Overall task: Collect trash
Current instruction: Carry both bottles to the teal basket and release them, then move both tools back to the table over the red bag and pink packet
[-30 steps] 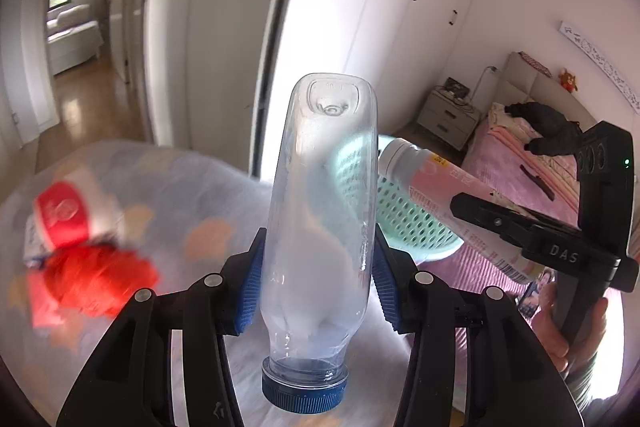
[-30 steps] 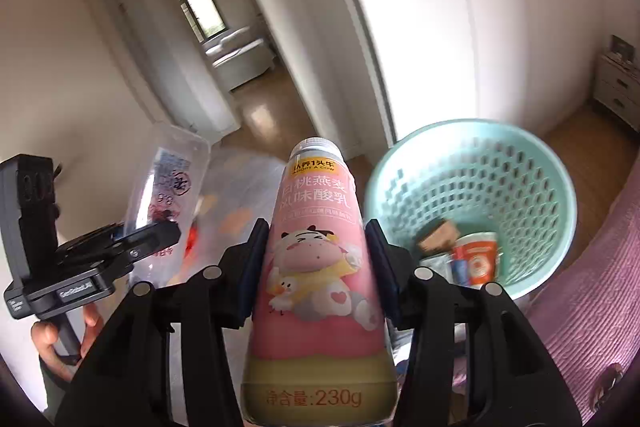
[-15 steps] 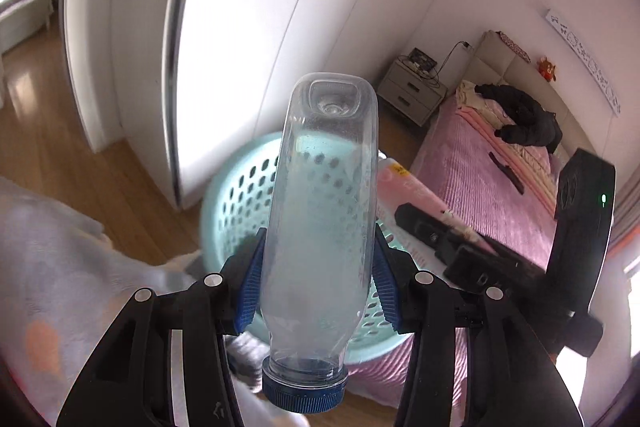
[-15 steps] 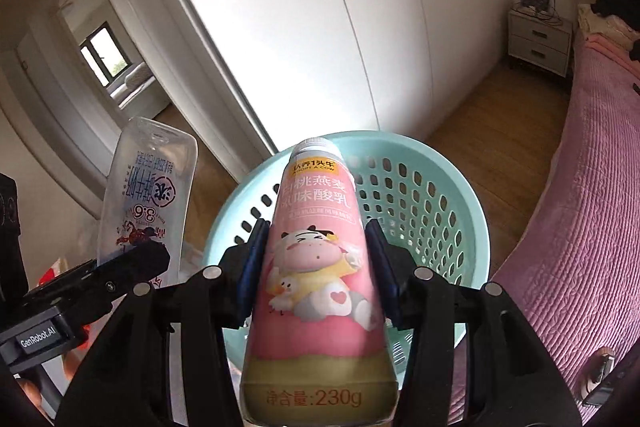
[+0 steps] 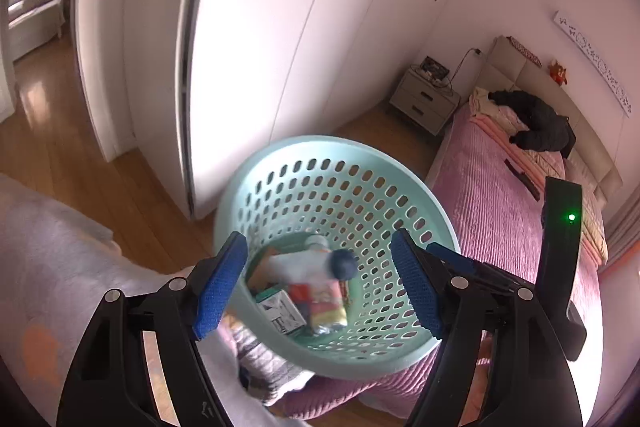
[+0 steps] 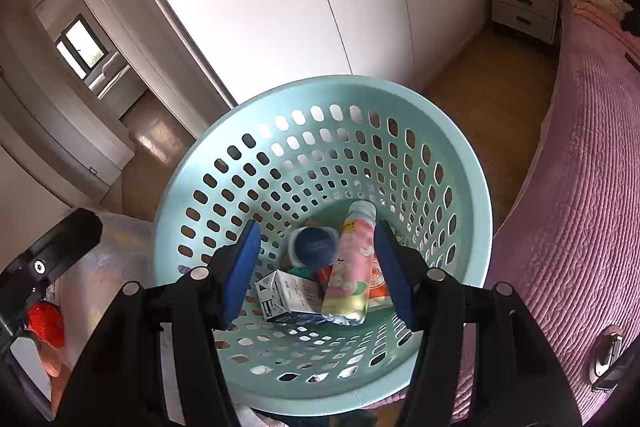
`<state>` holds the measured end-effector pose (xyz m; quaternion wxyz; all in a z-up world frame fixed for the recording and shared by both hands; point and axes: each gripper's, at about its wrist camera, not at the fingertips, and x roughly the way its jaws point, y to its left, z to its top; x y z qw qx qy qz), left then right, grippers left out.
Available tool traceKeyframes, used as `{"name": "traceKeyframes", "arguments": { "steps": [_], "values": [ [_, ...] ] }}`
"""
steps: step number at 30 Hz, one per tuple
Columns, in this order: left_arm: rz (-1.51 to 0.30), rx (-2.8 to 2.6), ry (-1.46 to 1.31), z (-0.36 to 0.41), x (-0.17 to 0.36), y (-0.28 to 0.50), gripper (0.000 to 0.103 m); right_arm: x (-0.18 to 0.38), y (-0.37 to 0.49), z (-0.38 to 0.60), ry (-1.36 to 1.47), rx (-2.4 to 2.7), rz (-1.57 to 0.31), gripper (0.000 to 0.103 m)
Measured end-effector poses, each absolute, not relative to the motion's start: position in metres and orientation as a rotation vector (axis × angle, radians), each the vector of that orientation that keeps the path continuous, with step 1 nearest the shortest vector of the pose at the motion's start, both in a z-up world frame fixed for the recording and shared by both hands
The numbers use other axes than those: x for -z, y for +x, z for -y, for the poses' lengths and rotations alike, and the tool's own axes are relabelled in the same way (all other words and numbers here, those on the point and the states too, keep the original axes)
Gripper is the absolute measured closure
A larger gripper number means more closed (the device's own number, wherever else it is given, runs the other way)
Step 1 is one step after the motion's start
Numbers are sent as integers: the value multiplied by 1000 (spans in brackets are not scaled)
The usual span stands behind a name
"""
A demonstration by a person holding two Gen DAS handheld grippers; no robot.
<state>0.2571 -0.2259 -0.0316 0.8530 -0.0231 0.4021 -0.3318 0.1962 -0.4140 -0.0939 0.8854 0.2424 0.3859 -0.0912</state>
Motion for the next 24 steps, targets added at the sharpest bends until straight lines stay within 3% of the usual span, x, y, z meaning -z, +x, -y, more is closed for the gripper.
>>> {"name": "traceKeyframes", "arguments": {
  "steps": [12,24],
  "values": [
    [-717,609,-158,111,-10,183,30,40,161,349,410,32,-698,48],
    [-634,352,-197,-26,-28,138,30,-1,161,207,213,-260,-653,47]
  ]
}}
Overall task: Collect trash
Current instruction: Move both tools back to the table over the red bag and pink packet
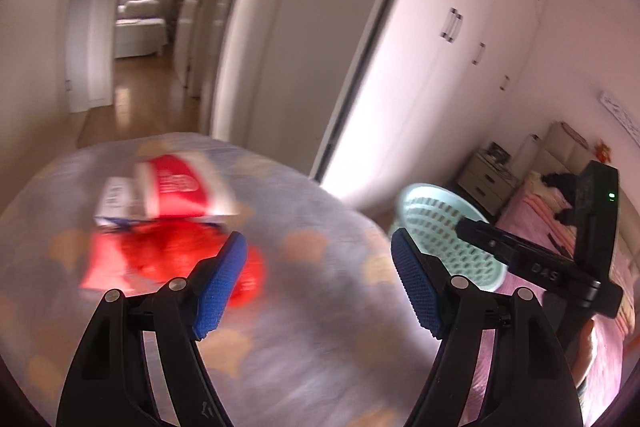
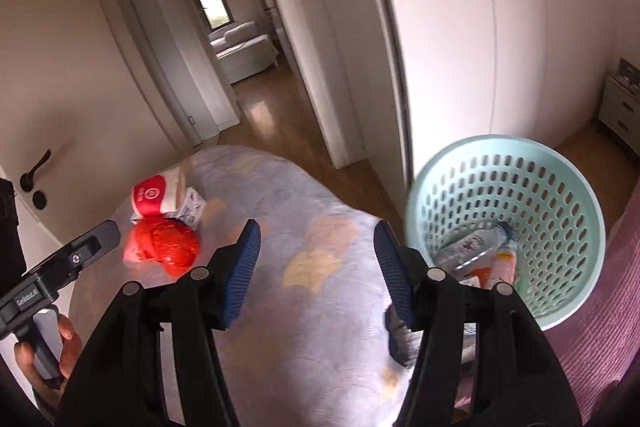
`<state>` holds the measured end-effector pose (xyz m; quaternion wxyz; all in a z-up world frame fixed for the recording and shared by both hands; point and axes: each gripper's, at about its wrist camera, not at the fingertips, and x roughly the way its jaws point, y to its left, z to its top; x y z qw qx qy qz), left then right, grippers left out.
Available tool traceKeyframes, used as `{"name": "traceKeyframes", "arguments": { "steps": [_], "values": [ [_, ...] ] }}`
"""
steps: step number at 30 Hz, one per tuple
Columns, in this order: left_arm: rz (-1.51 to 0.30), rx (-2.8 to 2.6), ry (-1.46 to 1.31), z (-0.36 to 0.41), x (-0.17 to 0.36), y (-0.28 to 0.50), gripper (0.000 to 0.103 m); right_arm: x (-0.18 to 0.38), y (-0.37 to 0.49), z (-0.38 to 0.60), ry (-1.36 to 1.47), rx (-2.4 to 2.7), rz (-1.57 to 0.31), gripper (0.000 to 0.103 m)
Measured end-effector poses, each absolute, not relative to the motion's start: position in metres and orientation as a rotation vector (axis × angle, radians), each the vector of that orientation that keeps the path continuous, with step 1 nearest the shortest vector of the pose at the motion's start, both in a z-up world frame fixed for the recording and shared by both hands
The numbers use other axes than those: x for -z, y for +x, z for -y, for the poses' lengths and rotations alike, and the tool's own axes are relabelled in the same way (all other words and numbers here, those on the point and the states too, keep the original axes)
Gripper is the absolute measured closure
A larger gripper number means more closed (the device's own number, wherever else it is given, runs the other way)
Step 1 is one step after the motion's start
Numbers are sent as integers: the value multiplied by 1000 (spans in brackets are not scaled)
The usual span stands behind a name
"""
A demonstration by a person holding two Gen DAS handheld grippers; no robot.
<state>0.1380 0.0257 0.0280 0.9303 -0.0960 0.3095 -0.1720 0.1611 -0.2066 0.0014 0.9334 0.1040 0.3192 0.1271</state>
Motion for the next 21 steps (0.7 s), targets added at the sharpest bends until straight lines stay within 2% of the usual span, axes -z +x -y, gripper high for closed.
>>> {"name": "traceKeyframes", "arguments": {
  "steps": [6,11,21],
  "values": [
    [-667,176,-240,-108,-16,144,30,-3,175,123,83,-404,-681,47],
    [-781,66,-229,-151,14,171,32,9,188,65,-15,-478,-704,44],
    [-876,105,-203,-163,48,204,38,31,210,39,-17,-499,-714,44]
  ]
}}
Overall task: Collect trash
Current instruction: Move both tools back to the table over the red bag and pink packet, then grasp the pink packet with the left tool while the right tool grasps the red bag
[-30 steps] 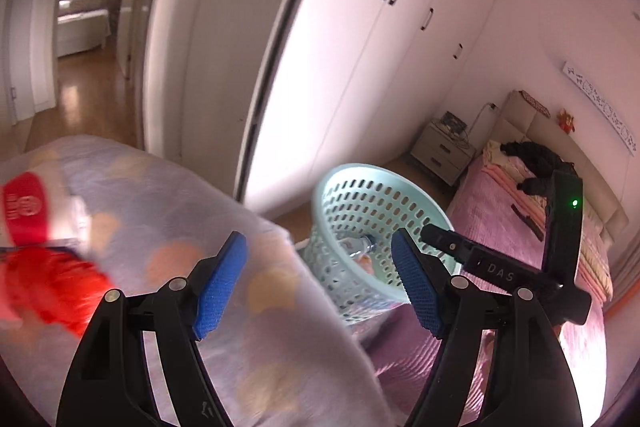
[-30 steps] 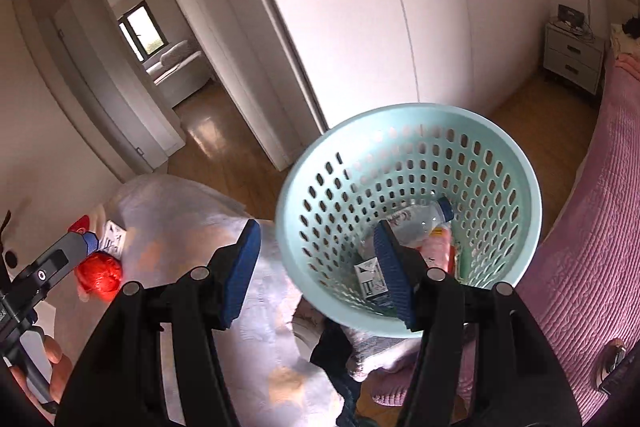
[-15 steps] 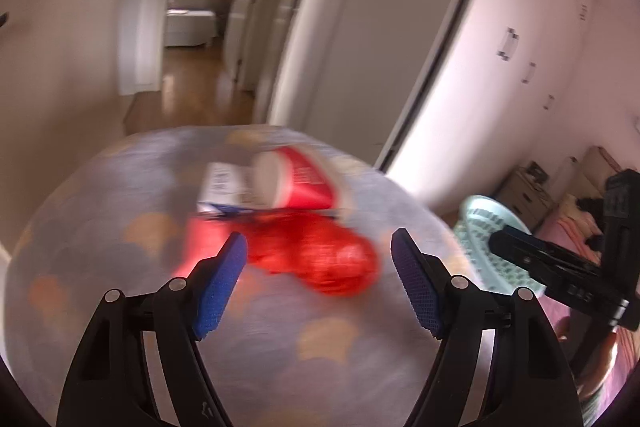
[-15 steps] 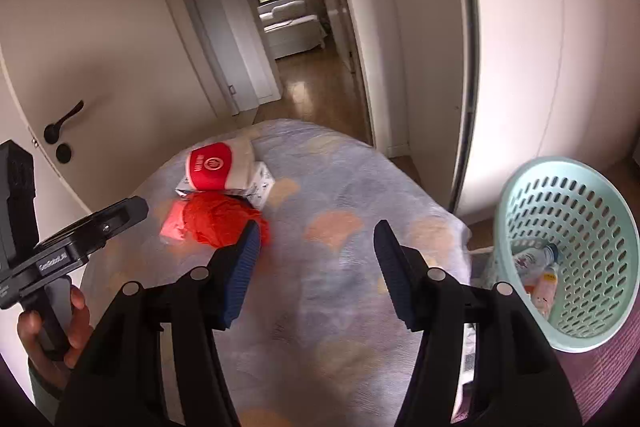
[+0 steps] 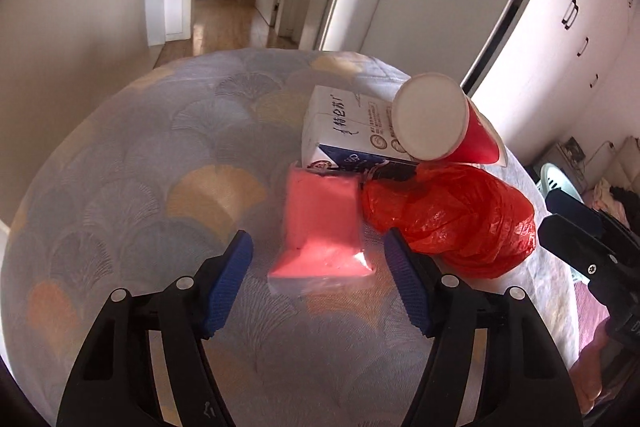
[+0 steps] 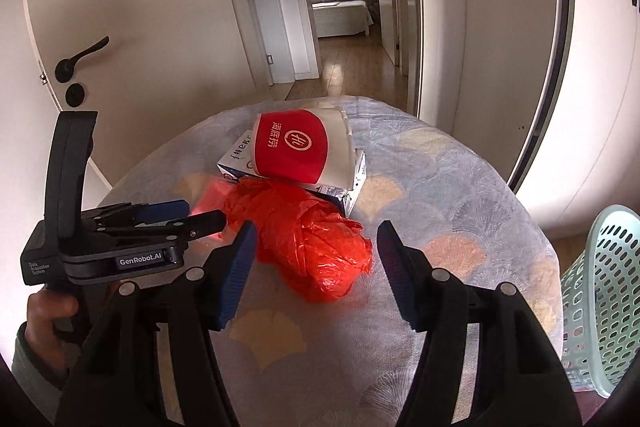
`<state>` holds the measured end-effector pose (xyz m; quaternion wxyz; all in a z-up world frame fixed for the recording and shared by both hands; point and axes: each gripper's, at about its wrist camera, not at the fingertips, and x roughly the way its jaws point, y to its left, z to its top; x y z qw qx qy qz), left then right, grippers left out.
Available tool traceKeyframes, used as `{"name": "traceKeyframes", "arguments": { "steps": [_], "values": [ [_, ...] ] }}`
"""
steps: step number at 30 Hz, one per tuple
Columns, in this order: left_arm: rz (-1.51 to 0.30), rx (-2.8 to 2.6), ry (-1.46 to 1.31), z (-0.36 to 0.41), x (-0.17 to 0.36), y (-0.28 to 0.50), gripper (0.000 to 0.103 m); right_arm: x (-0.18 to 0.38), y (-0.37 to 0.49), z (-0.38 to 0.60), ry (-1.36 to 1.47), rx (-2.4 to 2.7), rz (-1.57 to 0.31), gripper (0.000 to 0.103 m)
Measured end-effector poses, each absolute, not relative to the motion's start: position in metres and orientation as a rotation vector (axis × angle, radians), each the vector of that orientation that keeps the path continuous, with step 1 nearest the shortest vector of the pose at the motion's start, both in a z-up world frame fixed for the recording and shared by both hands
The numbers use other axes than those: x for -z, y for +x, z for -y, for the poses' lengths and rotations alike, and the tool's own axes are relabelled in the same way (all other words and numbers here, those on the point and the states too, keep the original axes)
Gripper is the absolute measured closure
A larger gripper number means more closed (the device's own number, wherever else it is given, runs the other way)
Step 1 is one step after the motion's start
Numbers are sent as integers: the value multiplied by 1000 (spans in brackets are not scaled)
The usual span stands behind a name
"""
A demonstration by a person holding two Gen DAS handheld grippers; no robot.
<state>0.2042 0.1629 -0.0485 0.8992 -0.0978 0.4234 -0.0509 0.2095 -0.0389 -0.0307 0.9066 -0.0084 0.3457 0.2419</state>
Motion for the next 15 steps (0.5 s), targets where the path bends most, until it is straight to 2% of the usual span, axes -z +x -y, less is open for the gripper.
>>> {"name": "traceKeyframes", "arguments": {
  "steps": [4,6,10,15],
  "values": [
    [-861,74,-139,-157,49,208,43,36,220,38,1,-496,-732,44],
    [-844,64,-129,-156,50,205,59,38,222,34,0,-500,-740,43],
    [-820,96,-188,-163,52,197,62,46,226,26,-23,-500,-748,35],
    [-802,89,-241,-170,54,192,62,58,233,16,-40,-502,-777,31]
  ]
}}
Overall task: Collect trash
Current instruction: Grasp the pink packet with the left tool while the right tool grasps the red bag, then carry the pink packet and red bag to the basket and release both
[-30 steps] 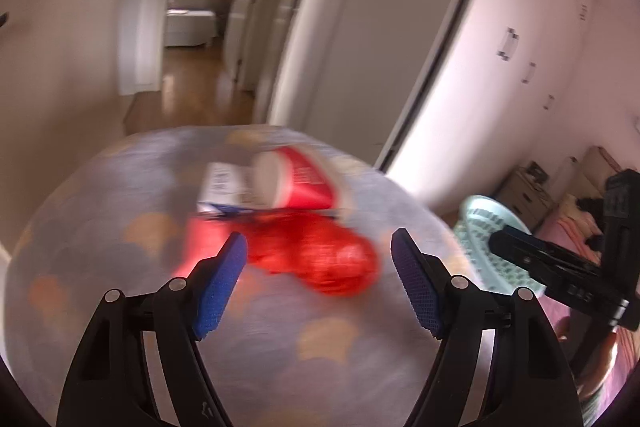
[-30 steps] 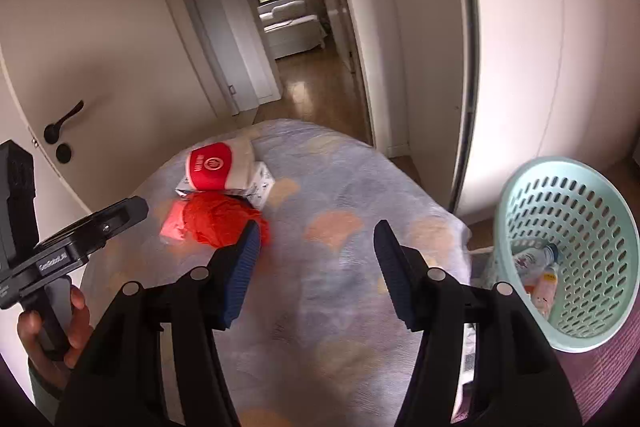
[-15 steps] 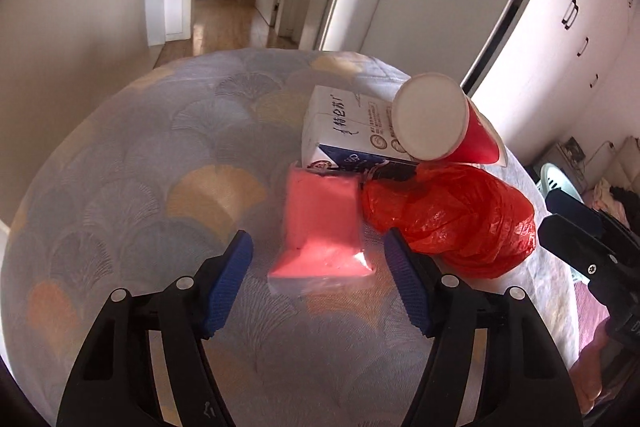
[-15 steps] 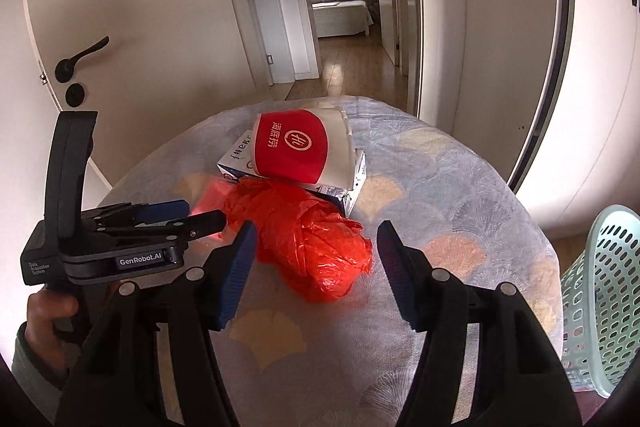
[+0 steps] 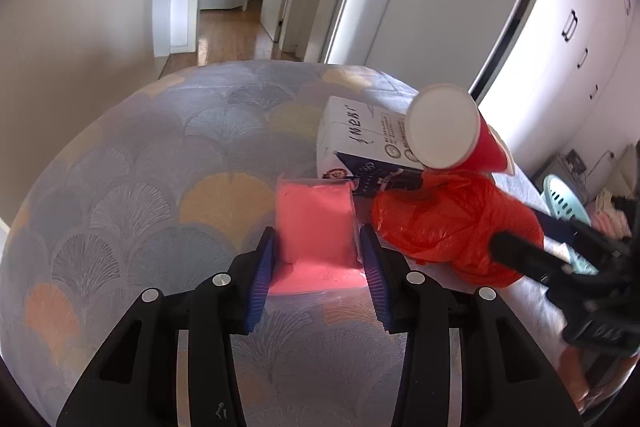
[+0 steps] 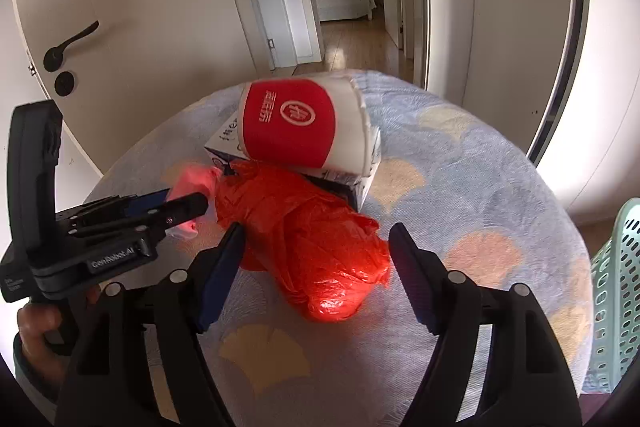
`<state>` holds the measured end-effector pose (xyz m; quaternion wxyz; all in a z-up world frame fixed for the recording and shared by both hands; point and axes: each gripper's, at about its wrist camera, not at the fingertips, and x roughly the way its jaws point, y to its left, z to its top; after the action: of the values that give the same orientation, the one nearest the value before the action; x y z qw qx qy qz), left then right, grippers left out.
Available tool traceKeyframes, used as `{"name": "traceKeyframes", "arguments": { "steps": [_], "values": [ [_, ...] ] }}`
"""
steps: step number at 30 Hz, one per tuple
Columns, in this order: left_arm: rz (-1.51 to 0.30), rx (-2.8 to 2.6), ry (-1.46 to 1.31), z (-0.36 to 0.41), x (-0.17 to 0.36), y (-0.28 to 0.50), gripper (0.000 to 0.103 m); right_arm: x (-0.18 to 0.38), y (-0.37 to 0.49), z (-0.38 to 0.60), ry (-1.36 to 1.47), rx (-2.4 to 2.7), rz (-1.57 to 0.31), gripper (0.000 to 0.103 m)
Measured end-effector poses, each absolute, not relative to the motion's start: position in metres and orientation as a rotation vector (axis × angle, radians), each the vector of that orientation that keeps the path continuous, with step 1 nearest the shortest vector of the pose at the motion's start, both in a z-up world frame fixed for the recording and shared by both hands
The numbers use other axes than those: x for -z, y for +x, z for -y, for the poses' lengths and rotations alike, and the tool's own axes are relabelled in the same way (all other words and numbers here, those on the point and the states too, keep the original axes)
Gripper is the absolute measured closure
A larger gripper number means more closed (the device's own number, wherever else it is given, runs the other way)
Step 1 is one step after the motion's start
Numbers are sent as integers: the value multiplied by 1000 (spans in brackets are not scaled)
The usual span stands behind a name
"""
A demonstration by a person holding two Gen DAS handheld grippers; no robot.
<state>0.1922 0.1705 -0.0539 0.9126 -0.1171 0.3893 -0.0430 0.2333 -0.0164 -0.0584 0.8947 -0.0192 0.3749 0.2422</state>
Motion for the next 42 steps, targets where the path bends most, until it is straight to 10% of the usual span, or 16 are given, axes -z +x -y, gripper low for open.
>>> {"name": "traceKeyframes", "arguments": {
  "steps": [13,42],
  "values": [
    [-774,81,-278,-175,54,187,62,60,213,19,-79,-548,-749,67],
    [-606,511,-71,48,-42,159,62,-19,132,261,203,-54,-492,68]
  ]
}}
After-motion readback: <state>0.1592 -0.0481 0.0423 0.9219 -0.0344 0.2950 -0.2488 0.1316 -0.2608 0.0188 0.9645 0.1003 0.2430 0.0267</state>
